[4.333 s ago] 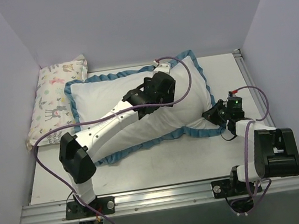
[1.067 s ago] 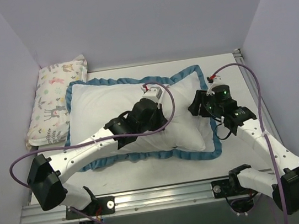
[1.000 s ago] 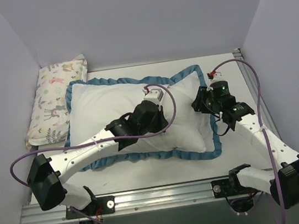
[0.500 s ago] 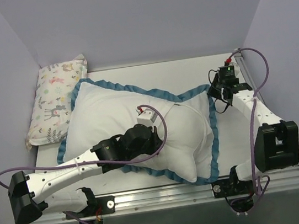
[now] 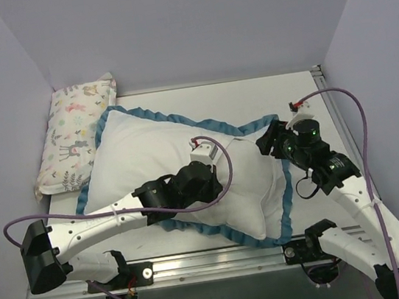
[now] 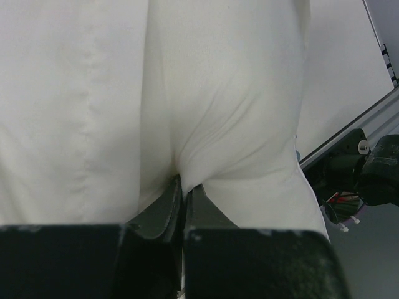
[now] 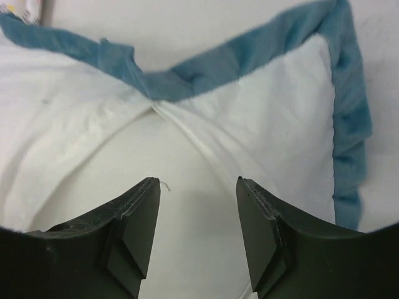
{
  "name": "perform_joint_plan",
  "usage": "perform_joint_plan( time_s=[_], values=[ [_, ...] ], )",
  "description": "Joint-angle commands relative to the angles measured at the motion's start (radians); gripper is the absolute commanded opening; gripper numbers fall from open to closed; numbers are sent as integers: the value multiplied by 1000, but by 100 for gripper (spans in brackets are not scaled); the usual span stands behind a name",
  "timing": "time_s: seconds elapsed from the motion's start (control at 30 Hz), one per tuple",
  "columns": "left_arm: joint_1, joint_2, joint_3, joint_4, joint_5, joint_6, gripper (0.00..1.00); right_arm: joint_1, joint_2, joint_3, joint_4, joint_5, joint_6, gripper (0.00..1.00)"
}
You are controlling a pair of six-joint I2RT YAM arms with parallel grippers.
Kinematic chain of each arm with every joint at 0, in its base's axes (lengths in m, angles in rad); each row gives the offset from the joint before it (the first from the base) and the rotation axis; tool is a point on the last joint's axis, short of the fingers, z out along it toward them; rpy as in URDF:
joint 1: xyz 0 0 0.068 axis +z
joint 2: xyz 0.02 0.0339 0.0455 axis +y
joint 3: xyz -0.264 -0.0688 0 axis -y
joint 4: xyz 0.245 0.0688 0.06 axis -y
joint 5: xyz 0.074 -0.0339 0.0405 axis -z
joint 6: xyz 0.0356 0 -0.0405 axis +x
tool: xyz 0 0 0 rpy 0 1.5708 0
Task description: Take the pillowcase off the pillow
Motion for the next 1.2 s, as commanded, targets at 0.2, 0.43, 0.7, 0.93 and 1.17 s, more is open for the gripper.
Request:
perform_joint_plan(
  time_s=[0.2, 0.43, 0.7, 0.93, 1.17],
  values=[
    [6, -1, 56, -27, -65, 34, 0, 72, 40, -95, -143, 242, -13, 50],
    [6, -63, 47, -42, -67, 34, 0, -11, 183, -39, -127, 276, -16, 16],
    [2, -130, 47, -102, -78, 23, 0, -178, 391, 83, -44, 173, -19, 4],
    [-8, -222, 44, -139, -102, 1, 0, -322, 623, 251, 36, -110, 39, 4],
    [-15, -251, 77, -159, -121, 0, 0, -354, 797, 327, 178, -350, 148, 4]
  ],
)
